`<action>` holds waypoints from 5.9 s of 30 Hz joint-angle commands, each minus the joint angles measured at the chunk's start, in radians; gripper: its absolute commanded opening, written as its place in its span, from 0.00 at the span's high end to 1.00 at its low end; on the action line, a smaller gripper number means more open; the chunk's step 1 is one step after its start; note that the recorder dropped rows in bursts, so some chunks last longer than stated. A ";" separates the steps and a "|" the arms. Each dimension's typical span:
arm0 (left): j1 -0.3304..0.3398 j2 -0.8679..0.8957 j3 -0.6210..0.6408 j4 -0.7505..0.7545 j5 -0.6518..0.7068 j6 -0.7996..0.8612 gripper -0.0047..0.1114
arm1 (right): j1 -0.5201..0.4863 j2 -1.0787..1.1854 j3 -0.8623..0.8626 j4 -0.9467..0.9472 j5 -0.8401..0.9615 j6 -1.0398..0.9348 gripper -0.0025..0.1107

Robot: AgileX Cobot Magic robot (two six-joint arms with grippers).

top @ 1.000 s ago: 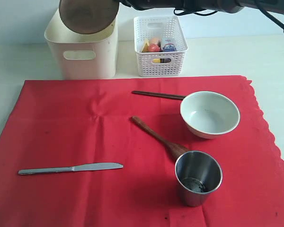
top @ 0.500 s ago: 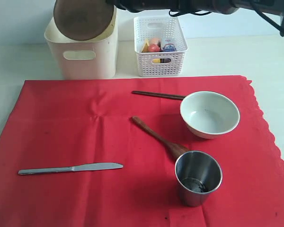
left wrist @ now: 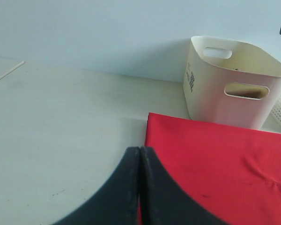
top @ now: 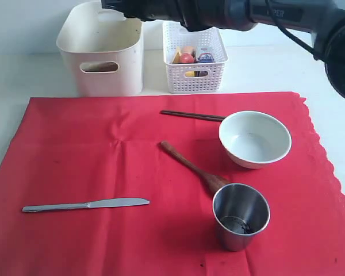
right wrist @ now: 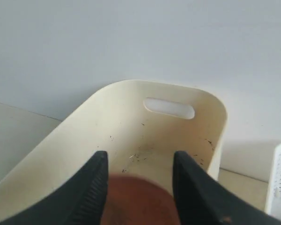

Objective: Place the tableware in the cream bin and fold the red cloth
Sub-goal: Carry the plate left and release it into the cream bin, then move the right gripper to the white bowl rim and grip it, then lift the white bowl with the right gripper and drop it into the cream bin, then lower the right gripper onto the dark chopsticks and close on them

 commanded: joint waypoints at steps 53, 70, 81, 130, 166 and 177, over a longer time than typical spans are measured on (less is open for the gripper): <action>0.002 -0.007 0.000 -0.003 -0.004 -0.004 0.95 | -0.417 -0.337 0.710 -1.103 0.724 0.707 0.71; 0.002 -0.007 0.000 -0.003 -0.004 -0.004 0.95 | -0.417 -0.484 0.479 -0.470 0.869 0.355 0.98; 0.002 -0.007 0.000 -0.003 -0.004 -0.004 0.95 | -0.196 -0.218 0.183 -0.163 0.577 0.004 0.98; 0.002 -0.007 0.000 -0.003 -0.004 -0.004 0.95 | -0.176 -0.326 -0.123 -0.933 0.964 0.648 0.90; 0.002 -0.007 0.000 -0.003 -0.004 -0.004 0.95 | -0.174 -0.105 0.461 -1.292 0.581 0.615 0.61; 0.002 -0.007 0.000 -0.003 -0.004 -0.004 0.95 | -0.174 -0.105 0.461 -1.282 0.650 0.597 0.98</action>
